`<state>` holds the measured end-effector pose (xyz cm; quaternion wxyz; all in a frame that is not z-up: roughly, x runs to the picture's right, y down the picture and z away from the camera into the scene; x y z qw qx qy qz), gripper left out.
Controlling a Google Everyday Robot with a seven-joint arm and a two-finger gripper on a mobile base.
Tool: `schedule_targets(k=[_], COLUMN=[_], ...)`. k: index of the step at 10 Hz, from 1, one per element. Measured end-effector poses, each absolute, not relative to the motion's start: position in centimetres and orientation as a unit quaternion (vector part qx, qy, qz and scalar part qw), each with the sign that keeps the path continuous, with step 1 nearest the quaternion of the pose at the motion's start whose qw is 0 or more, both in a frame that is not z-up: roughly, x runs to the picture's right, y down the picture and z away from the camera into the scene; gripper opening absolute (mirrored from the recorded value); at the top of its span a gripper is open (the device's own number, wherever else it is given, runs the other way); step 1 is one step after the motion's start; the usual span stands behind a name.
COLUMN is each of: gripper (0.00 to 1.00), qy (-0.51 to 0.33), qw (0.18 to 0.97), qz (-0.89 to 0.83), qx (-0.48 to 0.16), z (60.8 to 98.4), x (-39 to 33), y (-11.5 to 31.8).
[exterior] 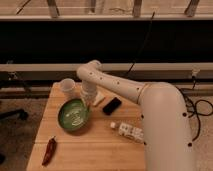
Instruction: Drag the ceramic bowl in a circle
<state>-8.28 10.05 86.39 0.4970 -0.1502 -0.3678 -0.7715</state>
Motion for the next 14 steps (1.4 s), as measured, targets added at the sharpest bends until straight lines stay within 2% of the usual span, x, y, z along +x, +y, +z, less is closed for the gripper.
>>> schedule_targets(k=[7, 14], gripper=[0.00, 0.00], qy=[-0.345, -0.364], qw=[0.576, 0.592], qz=[-0.715, -0.690], qx=[-0.197, -0.202], z=[86.7, 82.4], x=[1.8, 5.0], y=[11.3, 16.2])
